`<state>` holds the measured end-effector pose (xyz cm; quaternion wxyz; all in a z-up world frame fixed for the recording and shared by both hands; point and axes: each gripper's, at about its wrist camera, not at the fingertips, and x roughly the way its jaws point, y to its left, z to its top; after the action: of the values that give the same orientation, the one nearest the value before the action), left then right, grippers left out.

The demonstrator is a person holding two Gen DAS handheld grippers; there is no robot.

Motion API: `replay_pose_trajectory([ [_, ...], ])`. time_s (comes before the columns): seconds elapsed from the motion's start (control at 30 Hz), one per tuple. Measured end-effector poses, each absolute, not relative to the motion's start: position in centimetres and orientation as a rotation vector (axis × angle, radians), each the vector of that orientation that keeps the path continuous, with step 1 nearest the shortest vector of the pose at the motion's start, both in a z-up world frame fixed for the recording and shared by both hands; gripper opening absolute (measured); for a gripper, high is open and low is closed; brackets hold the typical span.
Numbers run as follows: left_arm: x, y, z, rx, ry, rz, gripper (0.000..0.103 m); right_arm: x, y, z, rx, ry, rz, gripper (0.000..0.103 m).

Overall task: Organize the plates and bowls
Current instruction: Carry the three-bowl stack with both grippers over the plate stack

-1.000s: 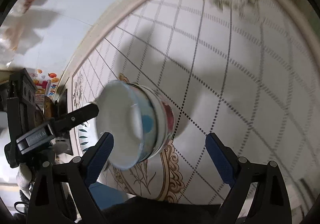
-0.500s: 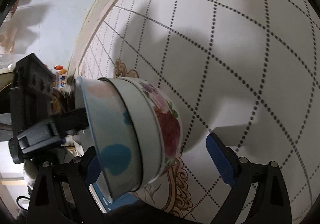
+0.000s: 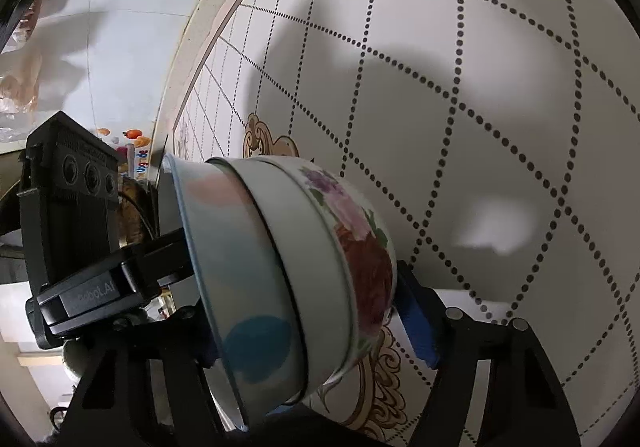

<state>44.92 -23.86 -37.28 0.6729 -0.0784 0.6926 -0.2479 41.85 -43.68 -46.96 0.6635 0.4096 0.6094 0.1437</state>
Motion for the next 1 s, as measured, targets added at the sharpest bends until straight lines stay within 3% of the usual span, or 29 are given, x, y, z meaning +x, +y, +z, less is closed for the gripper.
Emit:
replay_pose_trajectory([
  [0.23,44.6,-23.6,-37.3,-0.176,1.554,-0.542,0.053,41.3,-44.2,-46.6,0.906,1.374,0.304,0.064],
  [1.0,44.7,-22.1,-34.3,-0.177,1.523,-0.52,0.052,41.5,-42.8,-43.6,0.865,1.349,0.293,0.064],
])
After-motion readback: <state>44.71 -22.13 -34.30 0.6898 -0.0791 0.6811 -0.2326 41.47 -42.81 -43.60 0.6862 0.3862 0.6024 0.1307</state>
